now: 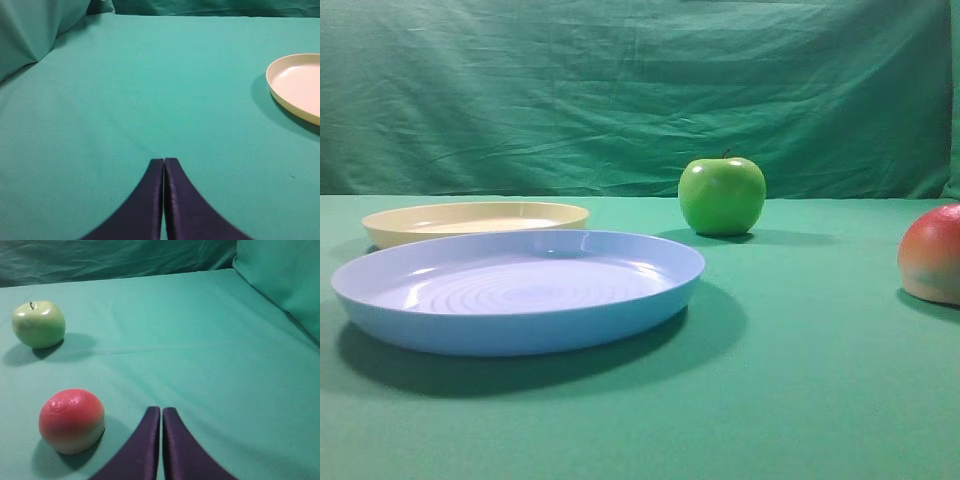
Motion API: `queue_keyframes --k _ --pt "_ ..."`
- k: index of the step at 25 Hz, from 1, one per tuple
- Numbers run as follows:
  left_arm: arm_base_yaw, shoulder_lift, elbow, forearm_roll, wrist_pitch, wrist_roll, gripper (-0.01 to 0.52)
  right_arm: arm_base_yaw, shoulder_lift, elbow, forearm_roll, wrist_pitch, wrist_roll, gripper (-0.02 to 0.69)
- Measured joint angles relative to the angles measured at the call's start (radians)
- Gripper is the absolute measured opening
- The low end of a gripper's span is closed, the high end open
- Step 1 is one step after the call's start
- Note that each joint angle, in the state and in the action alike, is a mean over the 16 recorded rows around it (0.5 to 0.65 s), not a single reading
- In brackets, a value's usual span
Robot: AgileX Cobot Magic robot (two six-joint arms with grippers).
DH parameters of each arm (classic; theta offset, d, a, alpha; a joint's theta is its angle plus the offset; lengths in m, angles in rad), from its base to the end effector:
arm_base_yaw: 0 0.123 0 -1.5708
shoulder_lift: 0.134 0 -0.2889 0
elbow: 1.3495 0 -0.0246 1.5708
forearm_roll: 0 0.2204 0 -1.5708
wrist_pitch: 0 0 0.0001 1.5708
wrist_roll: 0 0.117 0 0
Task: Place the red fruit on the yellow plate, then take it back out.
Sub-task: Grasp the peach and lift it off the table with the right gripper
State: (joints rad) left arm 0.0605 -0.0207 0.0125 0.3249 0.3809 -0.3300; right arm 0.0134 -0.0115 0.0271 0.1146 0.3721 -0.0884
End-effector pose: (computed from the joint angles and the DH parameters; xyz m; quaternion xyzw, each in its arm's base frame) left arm 0.0411 0.0164 0.1704 -0.0707 0.7913 0.0574 0.6047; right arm 0.0430 0.0055 0.1642 -0.0103 0.8041 0.0262 0.5938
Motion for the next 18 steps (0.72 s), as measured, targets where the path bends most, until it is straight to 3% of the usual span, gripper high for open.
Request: queue_keyframes --k 18 --pt "0.000 0.000 0.000 0.000 0.000 0.000 0.000 0.000 0.000 0.000 0.000 0.000 0.000 0.000"
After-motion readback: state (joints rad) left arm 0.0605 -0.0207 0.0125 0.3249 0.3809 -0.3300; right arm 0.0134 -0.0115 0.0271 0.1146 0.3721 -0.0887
